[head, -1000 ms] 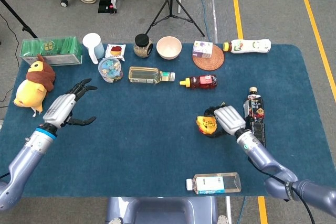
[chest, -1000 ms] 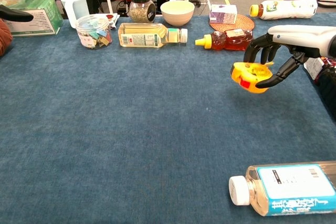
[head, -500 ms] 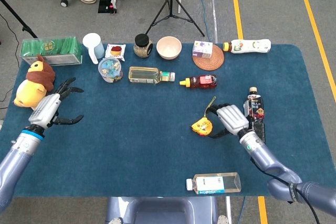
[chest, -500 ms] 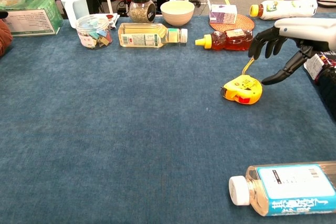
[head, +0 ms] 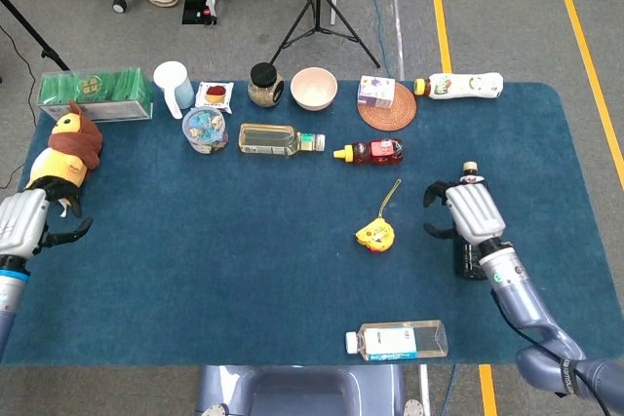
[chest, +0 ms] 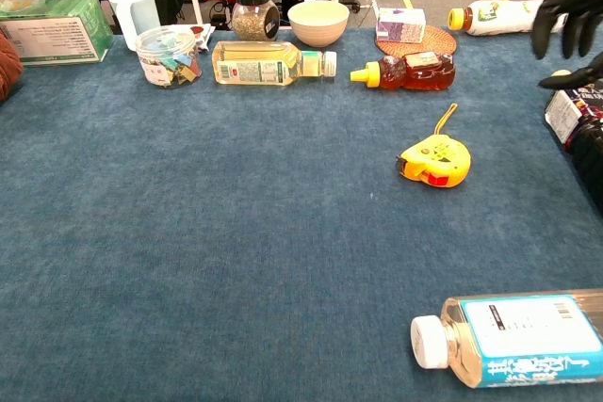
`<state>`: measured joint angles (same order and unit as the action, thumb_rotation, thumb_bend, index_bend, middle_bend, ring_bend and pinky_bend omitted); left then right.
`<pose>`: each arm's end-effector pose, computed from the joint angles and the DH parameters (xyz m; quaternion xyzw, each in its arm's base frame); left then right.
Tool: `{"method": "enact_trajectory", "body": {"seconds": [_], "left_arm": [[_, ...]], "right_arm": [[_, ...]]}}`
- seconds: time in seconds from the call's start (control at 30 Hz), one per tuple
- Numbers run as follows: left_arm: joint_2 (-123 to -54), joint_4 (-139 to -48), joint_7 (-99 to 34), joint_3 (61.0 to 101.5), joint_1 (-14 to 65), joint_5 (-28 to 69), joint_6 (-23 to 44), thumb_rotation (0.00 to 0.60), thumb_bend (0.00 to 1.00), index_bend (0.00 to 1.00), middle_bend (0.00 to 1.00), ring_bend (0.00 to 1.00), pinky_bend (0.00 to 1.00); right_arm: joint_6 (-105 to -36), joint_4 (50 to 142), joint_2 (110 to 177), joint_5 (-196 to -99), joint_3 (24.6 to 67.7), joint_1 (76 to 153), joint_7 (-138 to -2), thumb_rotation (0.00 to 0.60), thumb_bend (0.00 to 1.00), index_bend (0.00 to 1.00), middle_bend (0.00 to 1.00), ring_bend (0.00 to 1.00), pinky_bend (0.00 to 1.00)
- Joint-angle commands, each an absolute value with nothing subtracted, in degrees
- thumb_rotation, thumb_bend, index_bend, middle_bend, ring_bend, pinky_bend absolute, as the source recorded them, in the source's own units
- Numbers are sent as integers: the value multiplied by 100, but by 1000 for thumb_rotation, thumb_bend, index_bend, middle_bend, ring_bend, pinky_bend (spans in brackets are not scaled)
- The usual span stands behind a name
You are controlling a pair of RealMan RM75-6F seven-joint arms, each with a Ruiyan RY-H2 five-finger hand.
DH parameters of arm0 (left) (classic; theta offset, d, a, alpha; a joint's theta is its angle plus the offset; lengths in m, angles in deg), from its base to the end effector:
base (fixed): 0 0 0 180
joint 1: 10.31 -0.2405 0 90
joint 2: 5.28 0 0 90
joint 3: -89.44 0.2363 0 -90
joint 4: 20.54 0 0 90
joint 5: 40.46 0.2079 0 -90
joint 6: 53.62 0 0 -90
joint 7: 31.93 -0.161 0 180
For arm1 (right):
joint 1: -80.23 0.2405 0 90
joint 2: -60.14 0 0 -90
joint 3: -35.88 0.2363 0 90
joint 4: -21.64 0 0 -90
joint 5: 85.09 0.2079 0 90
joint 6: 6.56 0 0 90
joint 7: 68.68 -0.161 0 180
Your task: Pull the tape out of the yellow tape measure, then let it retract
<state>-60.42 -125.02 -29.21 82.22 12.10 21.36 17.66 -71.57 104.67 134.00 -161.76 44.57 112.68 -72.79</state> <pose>-0.2514 0.2845 0.1729 -0.5432 -0.4828 -0.4039 0.5556 -0.2061 -0.3457 0.0892 0.6637 -0.3829 0.4422 0.4662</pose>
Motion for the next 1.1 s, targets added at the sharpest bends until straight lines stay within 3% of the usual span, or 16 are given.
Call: {"method": "enact_trajectory", "body": {"seconds": [0.03, 0.13, 0.43, 0.77, 1.1], "left_arm": [[-6303, -12328, -3268, 8446, 716, 2250, 2509, 600, 288, 658, 449, 290, 330], [-6458, -12145, -3285, 8503, 447, 2411, 2941, 600, 288, 675, 486, 331, 349], [-6954, -11628, -3185, 8672, -203, 2834, 3792, 600, 288, 676, 488, 331, 372], [-7075, -11579, -3296, 8818, -590, 3071, 4000, 600, 288, 675, 488, 331, 357], [-6929, -11842, -3330, 8896, -733, 3163, 3778, 600, 287, 676, 488, 331, 333]], "right_arm": [[-7538, 10436, 13279, -16049, 4451, 10949, -7100, 594, 249, 518, 493, 545, 476], [-7748, 10499, 13195, -15928, 4425, 10698, -7122, 594, 249, 523, 493, 549, 476], [-8319, 10734, 12837, -15809, 4305, 10027, -7198, 593, 249, 526, 493, 550, 476], [-8772, 10996, 12580, -15795, 4166, 9419, -7315, 592, 248, 547, 524, 554, 466], [-8931, 10903, 12554, -15883, 4041, 9029, -7556, 588, 247, 552, 531, 555, 465]]}}
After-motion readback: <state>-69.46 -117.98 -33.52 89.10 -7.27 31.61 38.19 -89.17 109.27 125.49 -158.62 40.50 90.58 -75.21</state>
